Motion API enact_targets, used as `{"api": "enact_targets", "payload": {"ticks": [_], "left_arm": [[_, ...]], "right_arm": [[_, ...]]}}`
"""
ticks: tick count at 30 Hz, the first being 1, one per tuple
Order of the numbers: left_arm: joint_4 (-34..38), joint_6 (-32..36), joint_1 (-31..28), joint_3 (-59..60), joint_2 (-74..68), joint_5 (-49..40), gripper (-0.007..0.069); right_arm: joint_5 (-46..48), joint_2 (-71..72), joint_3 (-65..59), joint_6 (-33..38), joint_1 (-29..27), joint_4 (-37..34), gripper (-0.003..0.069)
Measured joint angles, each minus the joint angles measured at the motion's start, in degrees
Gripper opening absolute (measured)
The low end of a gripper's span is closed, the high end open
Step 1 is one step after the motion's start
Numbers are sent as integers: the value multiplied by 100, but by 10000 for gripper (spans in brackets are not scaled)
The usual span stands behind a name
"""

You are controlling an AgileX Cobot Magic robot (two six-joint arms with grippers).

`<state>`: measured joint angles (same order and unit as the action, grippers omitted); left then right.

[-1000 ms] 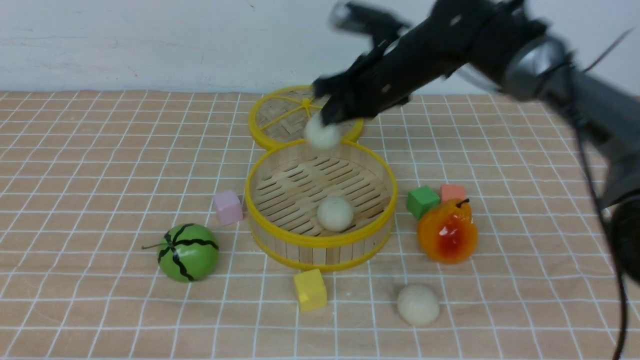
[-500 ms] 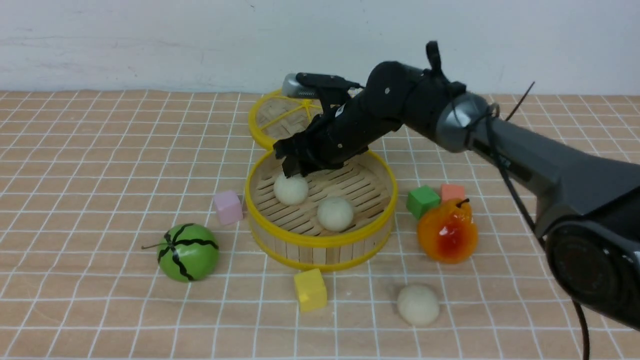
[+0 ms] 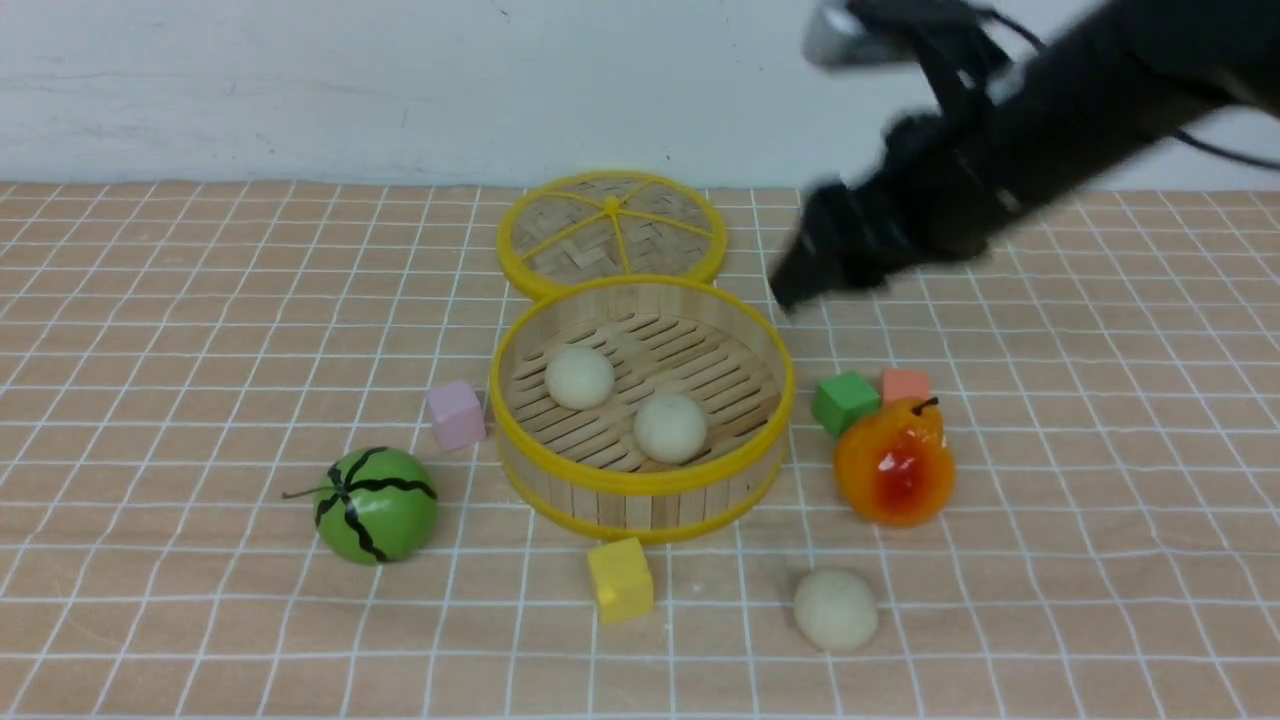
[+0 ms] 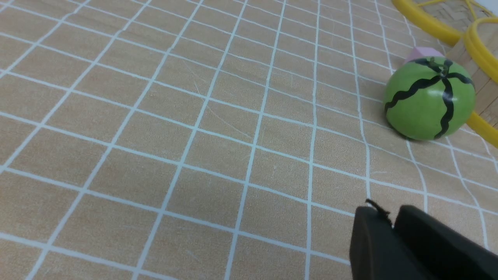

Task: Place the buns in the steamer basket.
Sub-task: Use the right arm to grab a steamed stuffed bun

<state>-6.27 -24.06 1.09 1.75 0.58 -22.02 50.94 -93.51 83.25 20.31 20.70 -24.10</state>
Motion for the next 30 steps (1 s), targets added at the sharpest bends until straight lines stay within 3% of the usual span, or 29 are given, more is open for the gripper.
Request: {"api": "enact_targets", "payload": {"ticks": [7,15,26,30], "left_arm": [[0,0,0,0,0,0,85],[0,0,0,0,0,0,92],[0,0,0,0,0,0,102],[0,0,0,0,0,0,105]], "right_arm": [[137,583,-1636,-949,681,874,431],[-730,-40,-1951,-1961,958,1661,394],[-1574,-938,-1968,-2118,958,1961,367],[-1628,-985,-1963,-2123,958,2025,259]]}}
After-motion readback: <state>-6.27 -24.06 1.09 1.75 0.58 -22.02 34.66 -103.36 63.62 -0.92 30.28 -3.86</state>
